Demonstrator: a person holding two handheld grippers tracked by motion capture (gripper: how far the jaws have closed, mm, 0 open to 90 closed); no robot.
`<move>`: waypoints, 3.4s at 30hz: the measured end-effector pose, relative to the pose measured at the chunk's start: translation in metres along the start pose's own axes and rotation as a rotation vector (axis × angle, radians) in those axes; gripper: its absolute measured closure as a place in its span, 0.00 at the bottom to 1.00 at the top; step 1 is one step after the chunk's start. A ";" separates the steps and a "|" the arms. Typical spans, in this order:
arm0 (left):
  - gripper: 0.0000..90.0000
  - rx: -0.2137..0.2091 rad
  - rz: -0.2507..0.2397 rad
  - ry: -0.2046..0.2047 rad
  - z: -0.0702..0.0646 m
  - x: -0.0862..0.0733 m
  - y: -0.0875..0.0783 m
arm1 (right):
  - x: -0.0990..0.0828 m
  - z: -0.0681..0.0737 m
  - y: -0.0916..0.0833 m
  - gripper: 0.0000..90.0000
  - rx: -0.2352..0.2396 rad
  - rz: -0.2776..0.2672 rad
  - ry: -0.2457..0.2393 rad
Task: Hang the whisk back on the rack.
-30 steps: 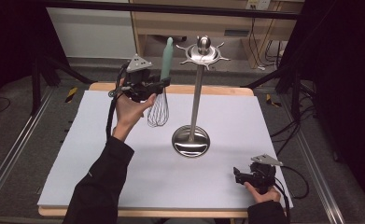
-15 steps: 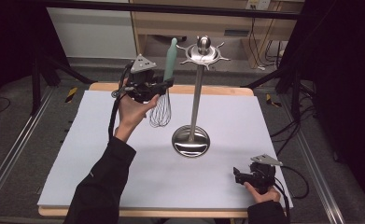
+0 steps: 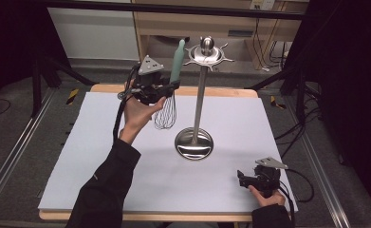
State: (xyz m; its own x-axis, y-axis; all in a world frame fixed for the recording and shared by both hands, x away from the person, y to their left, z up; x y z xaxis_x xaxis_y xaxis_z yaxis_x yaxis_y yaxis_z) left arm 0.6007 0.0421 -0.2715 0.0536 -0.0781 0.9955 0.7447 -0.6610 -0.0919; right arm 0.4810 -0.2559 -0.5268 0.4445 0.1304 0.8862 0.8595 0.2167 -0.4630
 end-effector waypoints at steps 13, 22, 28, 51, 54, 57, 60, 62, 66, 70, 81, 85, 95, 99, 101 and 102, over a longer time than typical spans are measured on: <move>0.76 -0.024 0.003 -0.007 -0.009 -0.006 0.006 | 0.000 0.000 0.000 0.09 -0.001 0.001 0.001; 0.76 -0.018 -0.003 -0.020 -0.011 -0.008 0.012 | 0.000 0.001 0.000 0.09 0.002 0.001 0.004; 0.76 0.012 -0.009 0.003 -0.009 -0.009 0.015 | 0.000 0.001 0.000 0.09 0.002 0.002 0.004; 0.72 0.039 -0.009 0.005 -0.003 -0.012 0.020 | 0.000 0.001 0.000 0.08 0.002 0.001 -0.006; 0.70 0.038 -0.006 0.011 -0.003 -0.012 0.017 | 0.000 0.001 0.000 0.09 0.000 0.002 0.003; 0.67 0.038 -0.010 0.009 -0.003 -0.013 0.012 | 0.000 0.001 0.000 0.09 -0.001 0.002 0.001; 0.63 0.040 0.005 0.015 -0.001 -0.017 0.003 | 0.000 0.000 0.000 0.08 -0.001 0.001 0.001; 0.61 0.039 0.010 0.013 0.000 -0.020 -0.003 | 0.000 0.001 0.000 0.09 -0.003 0.002 0.010; 0.59 0.035 0.021 0.010 0.005 -0.027 -0.016 | 0.000 0.001 0.001 0.09 -0.005 0.003 0.004; 0.56 0.036 0.033 0.008 0.008 -0.036 -0.030 | -0.001 -0.001 0.001 0.08 -0.008 0.003 -0.002; 0.50 0.031 0.061 -0.033 0.017 -0.077 -0.070 | -0.002 -0.002 0.000 0.08 -0.017 0.006 0.004; 0.47 0.044 0.070 -0.058 0.023 -0.094 -0.080 | -0.002 -0.003 0.001 0.08 -0.021 0.008 -0.001; 0.40 0.085 0.136 -0.075 0.038 -0.146 -0.101 | -0.004 -0.005 0.001 0.08 -0.032 0.017 0.003; 0.35 0.120 0.154 -0.080 0.047 -0.166 -0.109 | -0.004 -0.007 0.001 0.08 -0.042 0.014 -0.003; 0.34 0.139 0.170 -0.083 0.052 -0.176 -0.111 | -0.004 -0.008 0.000 0.08 -0.042 0.015 -0.002; 0.33 0.143 0.180 -0.083 0.054 -0.180 -0.113 | -0.005 -0.008 0.001 0.08 -0.043 0.015 0.001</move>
State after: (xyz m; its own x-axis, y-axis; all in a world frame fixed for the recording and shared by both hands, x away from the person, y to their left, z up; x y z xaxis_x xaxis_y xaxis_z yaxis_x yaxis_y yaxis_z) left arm 0.5425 0.1710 -0.4395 0.2445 -0.1193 0.9623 0.8045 -0.5290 -0.2700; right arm 0.4814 -0.2640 -0.5309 0.4580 0.1326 0.8790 0.8625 0.1731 -0.4755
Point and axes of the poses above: each handheld gripper's, and its own axes: y roughly forward along the jaws, x roughly out of its top, z roughly to its left, the point moved 8 cm from there along y, roughly forward along the jaws, and after that the axes turned 14 degrees about -z, right-handed, at the moved point
